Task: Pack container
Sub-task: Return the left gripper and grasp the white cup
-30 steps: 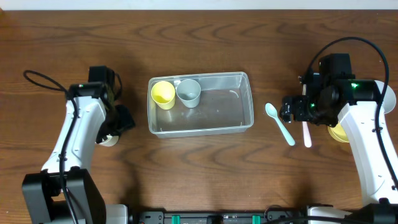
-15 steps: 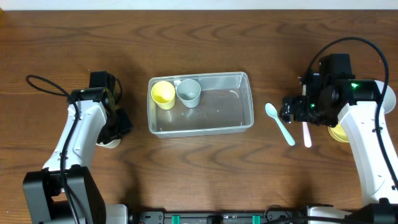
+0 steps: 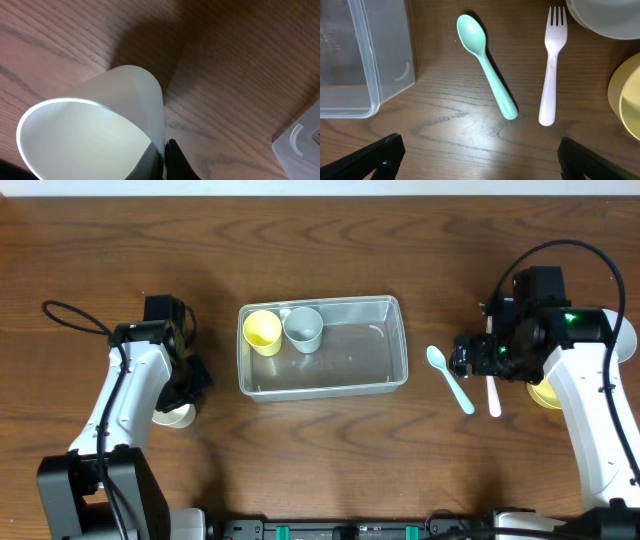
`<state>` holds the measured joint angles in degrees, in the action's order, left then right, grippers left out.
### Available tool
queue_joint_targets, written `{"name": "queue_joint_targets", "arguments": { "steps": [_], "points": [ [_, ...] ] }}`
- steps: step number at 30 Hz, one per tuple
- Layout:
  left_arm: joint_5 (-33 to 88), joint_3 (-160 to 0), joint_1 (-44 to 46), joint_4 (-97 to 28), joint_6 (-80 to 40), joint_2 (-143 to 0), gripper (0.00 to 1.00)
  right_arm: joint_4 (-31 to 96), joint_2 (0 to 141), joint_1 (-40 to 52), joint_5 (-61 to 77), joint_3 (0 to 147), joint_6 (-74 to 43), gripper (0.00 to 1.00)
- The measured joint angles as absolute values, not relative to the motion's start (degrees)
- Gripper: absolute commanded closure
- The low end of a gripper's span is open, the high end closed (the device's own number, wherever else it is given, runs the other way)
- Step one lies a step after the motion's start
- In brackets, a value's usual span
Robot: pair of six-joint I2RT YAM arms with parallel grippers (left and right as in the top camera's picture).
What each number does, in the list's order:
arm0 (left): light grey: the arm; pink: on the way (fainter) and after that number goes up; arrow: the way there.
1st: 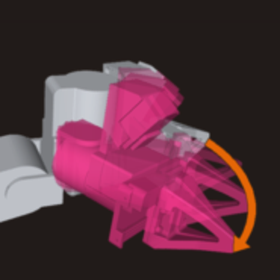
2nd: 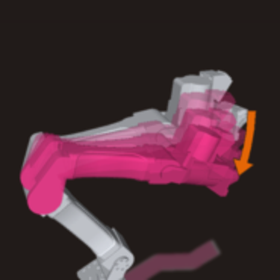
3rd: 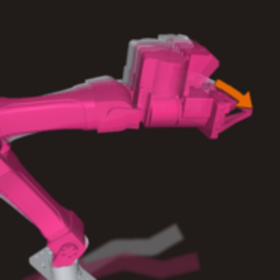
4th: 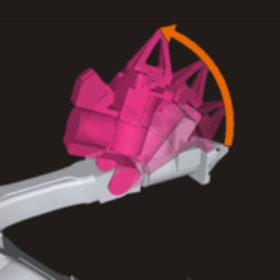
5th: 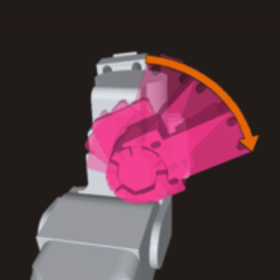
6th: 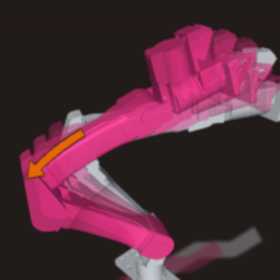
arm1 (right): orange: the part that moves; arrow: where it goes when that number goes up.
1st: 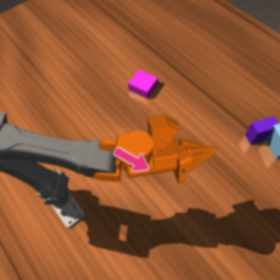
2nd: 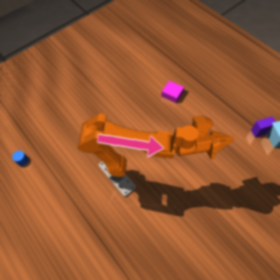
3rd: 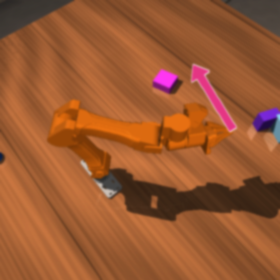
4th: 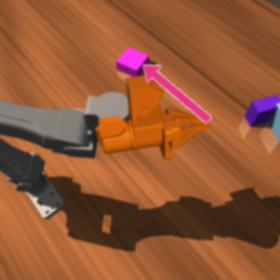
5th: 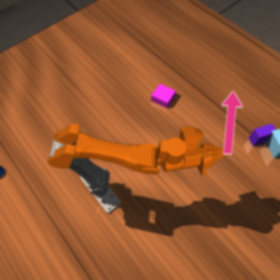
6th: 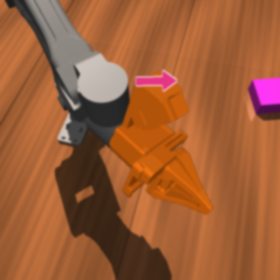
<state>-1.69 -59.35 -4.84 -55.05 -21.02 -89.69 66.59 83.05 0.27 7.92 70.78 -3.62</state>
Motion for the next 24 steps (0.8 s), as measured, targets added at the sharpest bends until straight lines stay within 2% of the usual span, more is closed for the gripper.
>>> {"name": "queue_joint_targets", "arguments": {
  "steps": [16,24],
  "points": [
    [-1.69,-60.88,-4.67,-57.91,-20.23,-89.69,0.94,66.59,83.05,0.27,7.9,70.78,-3.62,0.01],
    [-1.69,-79.5,2.28,-68.4,-18.2,-86.61,0.94,66.43,83.05,0.27,7.92,70.81,-3.62,0.01]
  ]
}}
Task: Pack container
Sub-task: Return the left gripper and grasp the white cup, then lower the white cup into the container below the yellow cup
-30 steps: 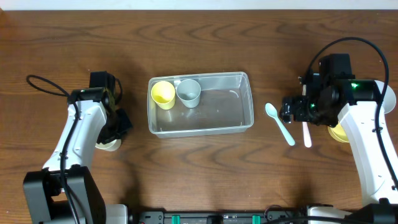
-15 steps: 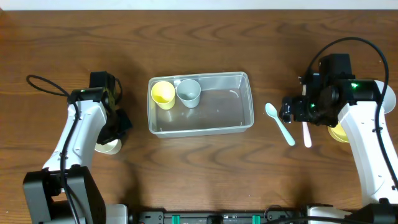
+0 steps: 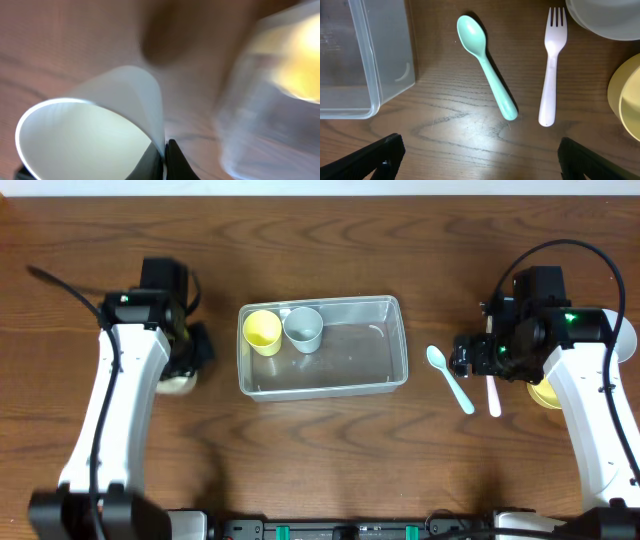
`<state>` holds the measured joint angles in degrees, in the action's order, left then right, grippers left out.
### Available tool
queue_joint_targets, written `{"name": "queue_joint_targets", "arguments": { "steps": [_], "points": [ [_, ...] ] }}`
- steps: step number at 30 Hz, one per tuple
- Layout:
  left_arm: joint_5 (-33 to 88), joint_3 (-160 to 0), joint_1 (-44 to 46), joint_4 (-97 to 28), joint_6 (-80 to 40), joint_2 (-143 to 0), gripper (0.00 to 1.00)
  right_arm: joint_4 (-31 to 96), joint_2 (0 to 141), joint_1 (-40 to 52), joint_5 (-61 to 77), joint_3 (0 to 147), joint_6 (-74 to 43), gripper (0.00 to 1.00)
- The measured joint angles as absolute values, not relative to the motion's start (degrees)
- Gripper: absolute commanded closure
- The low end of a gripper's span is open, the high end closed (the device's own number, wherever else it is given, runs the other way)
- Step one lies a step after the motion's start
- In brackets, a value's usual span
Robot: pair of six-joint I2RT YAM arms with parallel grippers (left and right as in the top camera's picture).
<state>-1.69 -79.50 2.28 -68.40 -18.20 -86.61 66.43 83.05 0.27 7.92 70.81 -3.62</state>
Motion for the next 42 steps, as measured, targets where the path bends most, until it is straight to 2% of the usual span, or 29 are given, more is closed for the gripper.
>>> {"name": "queue_joint_targets", "arguments": {
  "steps": [5,10,16,31,42],
  "points": [
    [-1.67,-90.96,12.38,-74.5,-17.3,-83.31,0.94,66.37,83.05,0.27,7.92,70.81,-3.62,0.01],
    [-0.78,-92.07,20.75,-76.27,-16.45,-83.85,0.94,66.3,83.05,0.27,7.92,70.81,-3.62,0.01],
    [0.14,-92.07,26.5,-75.31,-16.4,-88.88,0.94,66.24,83.05,0.27,7.92,70.81,-3.62,0.01],
    [0.3,-88.62,26.96,-72.73,-16.03,-101.67,0.94,66.24,83.05,0.27,7.92,70.81,-3.62,0.01],
    [0.27,-88.44,26.96,-69.12,-15.57,-105.43,0.94,66.61,83.05,0.27,7.92,70.81,-3.62,0.01]
  ]
}}
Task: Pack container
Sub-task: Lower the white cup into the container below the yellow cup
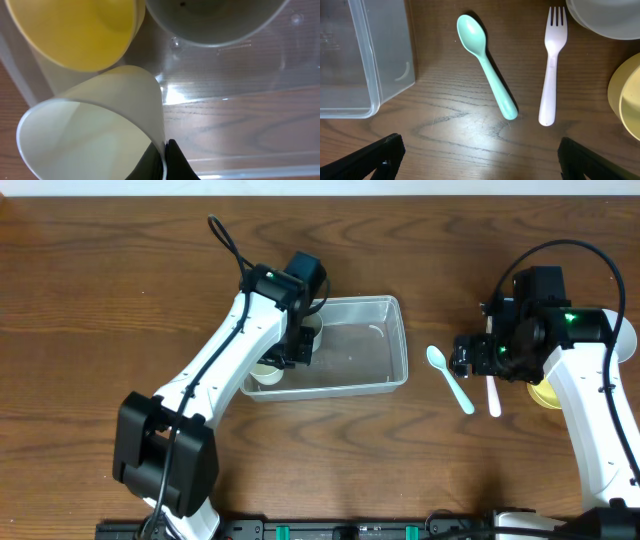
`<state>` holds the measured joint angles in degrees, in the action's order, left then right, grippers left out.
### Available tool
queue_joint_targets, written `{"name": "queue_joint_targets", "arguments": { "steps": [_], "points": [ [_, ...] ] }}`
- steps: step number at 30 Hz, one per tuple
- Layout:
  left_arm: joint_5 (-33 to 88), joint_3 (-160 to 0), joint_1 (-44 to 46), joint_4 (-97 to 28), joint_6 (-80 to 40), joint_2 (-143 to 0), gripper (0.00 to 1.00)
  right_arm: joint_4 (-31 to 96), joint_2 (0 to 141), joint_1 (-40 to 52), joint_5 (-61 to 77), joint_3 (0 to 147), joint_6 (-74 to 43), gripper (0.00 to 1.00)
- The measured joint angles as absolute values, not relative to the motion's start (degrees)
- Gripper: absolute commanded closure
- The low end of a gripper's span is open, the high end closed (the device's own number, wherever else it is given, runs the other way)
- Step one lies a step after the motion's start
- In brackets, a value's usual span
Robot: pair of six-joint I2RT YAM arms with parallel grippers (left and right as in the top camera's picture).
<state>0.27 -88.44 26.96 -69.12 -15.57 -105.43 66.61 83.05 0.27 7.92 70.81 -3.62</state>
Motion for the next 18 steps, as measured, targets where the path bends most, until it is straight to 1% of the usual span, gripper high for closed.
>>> {"name": "queue_joint_targets", "arguments": {
  "steps": [18],
  "points": [
    [0.49,-81.1,26.68,-62.98,-15.18,-106.96,0.93,66.65,83.05,0.27,7.92,70.81,-3.62,0.01]
  ]
}}
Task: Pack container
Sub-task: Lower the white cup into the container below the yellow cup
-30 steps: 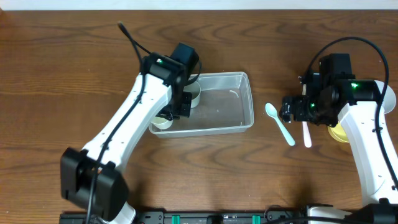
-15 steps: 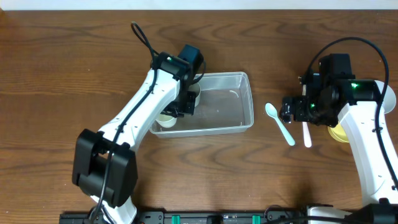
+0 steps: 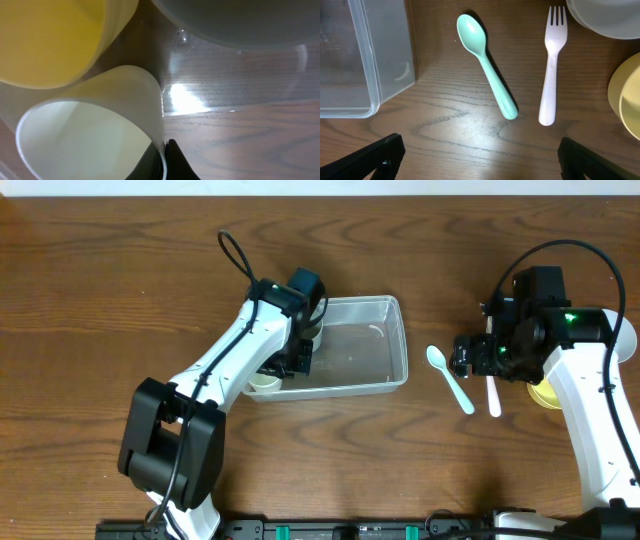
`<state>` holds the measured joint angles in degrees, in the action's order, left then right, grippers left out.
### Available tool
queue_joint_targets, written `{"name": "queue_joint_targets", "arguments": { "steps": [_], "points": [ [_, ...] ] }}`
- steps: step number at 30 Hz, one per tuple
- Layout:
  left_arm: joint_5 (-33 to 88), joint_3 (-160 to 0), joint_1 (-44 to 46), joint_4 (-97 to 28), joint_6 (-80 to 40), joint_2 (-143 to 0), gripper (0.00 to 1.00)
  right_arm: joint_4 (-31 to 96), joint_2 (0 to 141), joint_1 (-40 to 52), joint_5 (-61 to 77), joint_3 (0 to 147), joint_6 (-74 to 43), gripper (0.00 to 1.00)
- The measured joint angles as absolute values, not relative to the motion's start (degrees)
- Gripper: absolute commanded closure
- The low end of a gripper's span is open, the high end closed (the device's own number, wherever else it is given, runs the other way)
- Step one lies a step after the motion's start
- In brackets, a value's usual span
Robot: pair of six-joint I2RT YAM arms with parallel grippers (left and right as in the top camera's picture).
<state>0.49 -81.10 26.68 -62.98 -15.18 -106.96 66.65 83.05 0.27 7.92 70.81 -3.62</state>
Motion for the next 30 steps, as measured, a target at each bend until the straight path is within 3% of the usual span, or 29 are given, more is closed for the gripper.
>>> {"name": "queue_joint_targets", "arguments": {
  "steps": [2,4,9,22,30],
  "points": [
    [0.51,-81.01,26.68,-62.94,-15.16,-106.96,0.93,66.65,83.05,0.27,7.92,70.81,-3.62,0.01],
    [0.51,-81.01,26.68,-62.81,-14.9,-106.96,0.77,66.65,83.05,0.27,7.92,70.81,-3.62,0.01],
    [0.71,-81.01,26.68,-62.54,-14.74,-106.96,0.6,66.65,83.05,0.27,7.92,70.81,-3.62,0.01],
    [0.34,-84.31,26.68,-65.58,-13.41,-106.94,0.42,66.65,83.05,0.27,7.9,70.81,-3.62,0.01],
    [-1.91,-95.5,25.15,-70.54,-11.92,-96.88,0.38,66.7,83.05,0.27,7.88,70.81,-3.62,0.01]
  ]
}}
